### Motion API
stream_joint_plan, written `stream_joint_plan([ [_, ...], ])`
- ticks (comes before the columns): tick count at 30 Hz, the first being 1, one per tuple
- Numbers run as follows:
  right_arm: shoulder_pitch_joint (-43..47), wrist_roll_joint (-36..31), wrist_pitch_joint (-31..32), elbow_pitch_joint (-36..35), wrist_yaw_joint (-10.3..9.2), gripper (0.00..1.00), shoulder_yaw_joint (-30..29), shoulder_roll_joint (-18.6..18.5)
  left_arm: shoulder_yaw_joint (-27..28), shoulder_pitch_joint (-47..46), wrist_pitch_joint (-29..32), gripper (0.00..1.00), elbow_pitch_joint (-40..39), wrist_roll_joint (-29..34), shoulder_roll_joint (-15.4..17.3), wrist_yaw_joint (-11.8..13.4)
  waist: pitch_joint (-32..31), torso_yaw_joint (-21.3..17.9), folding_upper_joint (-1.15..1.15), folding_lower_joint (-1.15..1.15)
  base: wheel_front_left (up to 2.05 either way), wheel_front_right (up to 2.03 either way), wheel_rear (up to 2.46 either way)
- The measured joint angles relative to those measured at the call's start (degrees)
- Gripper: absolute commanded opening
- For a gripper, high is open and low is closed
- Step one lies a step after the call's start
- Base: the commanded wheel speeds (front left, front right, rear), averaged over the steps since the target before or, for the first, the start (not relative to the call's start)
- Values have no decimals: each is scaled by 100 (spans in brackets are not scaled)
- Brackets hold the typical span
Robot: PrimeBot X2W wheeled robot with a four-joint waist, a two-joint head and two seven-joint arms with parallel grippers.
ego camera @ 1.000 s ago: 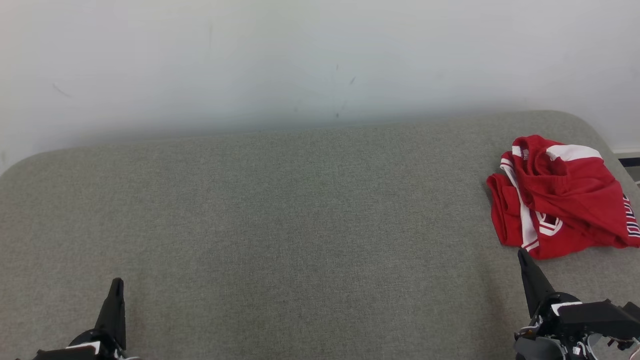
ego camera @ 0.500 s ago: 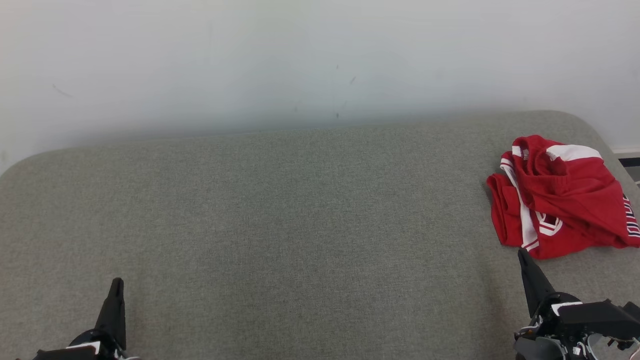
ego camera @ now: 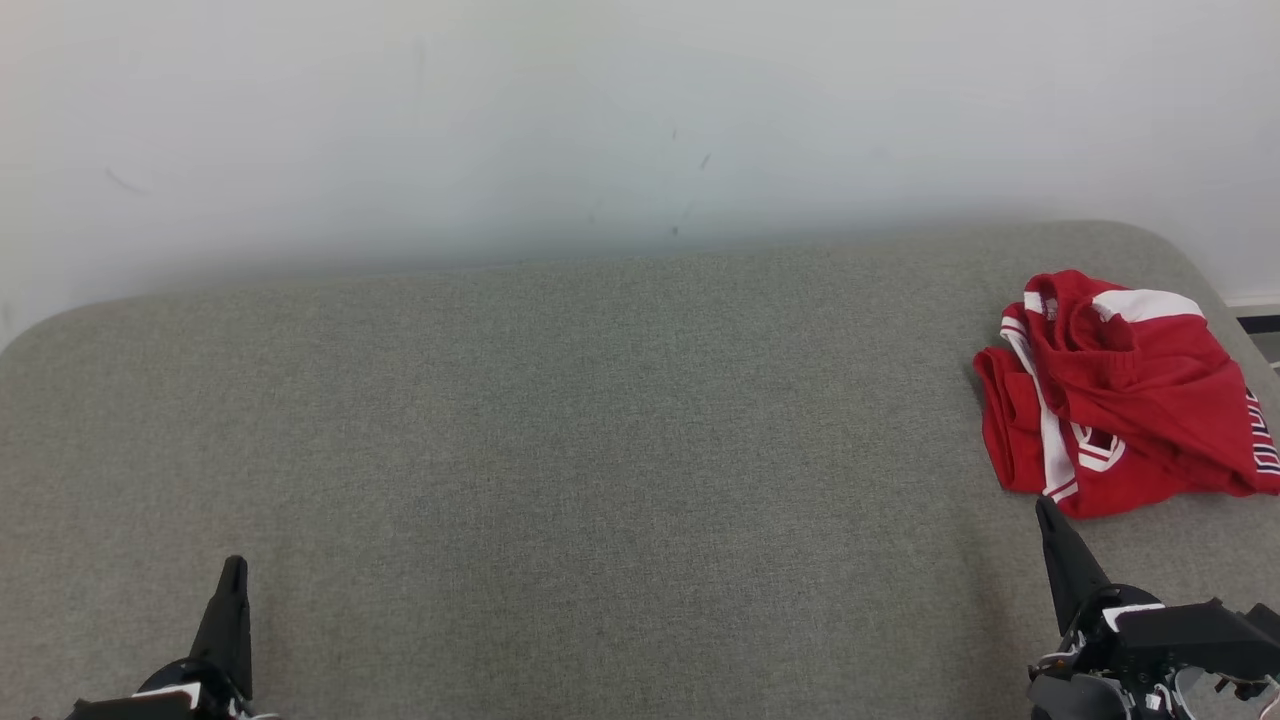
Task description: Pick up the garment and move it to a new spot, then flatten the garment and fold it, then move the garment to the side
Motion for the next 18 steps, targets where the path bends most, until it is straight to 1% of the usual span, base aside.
stream_joint_plan([
  [18, 0, 0, 0, 2, 1, 0, 0, 0, 0, 0, 0, 0, 0, 0, 0, 1, 0, 0, 0, 0, 0, 0, 0],
])
